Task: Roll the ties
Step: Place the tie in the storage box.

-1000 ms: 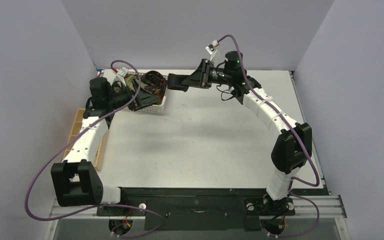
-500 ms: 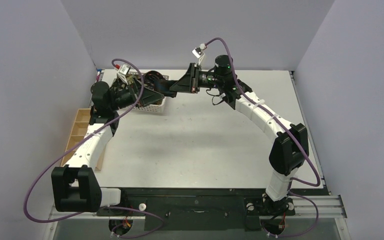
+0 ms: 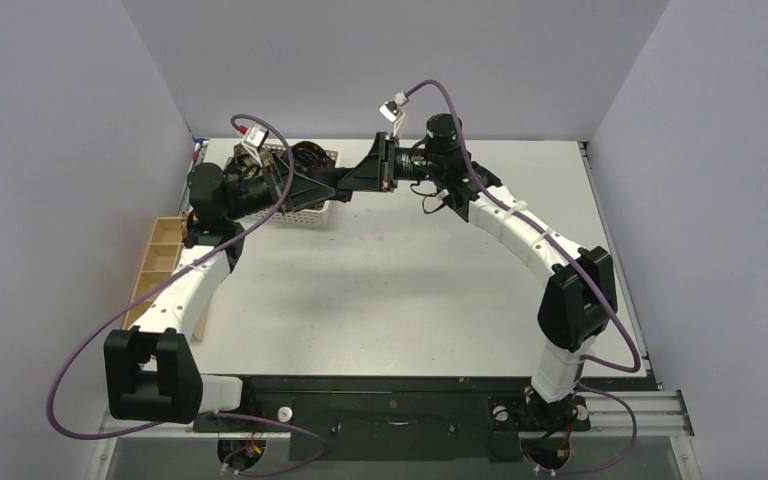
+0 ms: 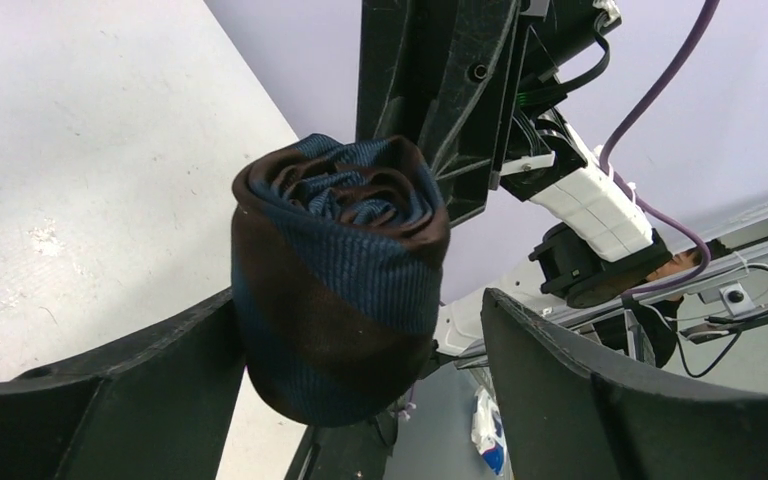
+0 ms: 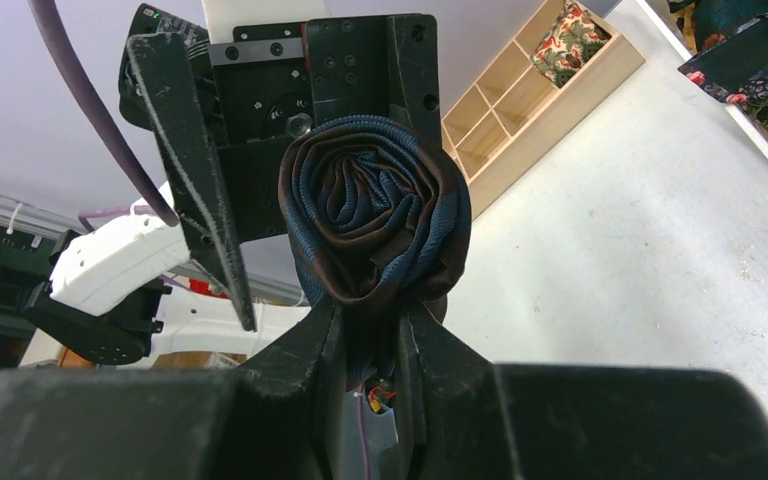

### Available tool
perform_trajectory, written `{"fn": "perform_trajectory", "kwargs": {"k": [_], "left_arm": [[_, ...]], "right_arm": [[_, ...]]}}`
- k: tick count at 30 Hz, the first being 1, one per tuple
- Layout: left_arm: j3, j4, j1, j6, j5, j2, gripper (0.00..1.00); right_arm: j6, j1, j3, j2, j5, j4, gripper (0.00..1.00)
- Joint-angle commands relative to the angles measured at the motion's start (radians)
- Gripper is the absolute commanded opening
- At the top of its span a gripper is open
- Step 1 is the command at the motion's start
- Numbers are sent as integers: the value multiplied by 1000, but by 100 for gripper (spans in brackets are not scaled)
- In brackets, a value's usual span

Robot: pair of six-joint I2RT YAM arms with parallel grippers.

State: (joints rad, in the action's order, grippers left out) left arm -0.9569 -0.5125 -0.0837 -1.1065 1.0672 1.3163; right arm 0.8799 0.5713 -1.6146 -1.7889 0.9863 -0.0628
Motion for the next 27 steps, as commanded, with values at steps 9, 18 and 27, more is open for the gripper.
{"fn": "perform_trajectory", "kwargs": {"k": [9,18,27], "left_arm": [[-54,-67,1,-31,-55,20,65],[-54,-59,1,-19,-59,23,53],[-62,29,21,46,-34,10,3]], "right_arm": [[-20,14,4,72,46,-37,0],[-26,13,8,74,52,-25,0],[-28,1,1,67,38,-16,3]]}}
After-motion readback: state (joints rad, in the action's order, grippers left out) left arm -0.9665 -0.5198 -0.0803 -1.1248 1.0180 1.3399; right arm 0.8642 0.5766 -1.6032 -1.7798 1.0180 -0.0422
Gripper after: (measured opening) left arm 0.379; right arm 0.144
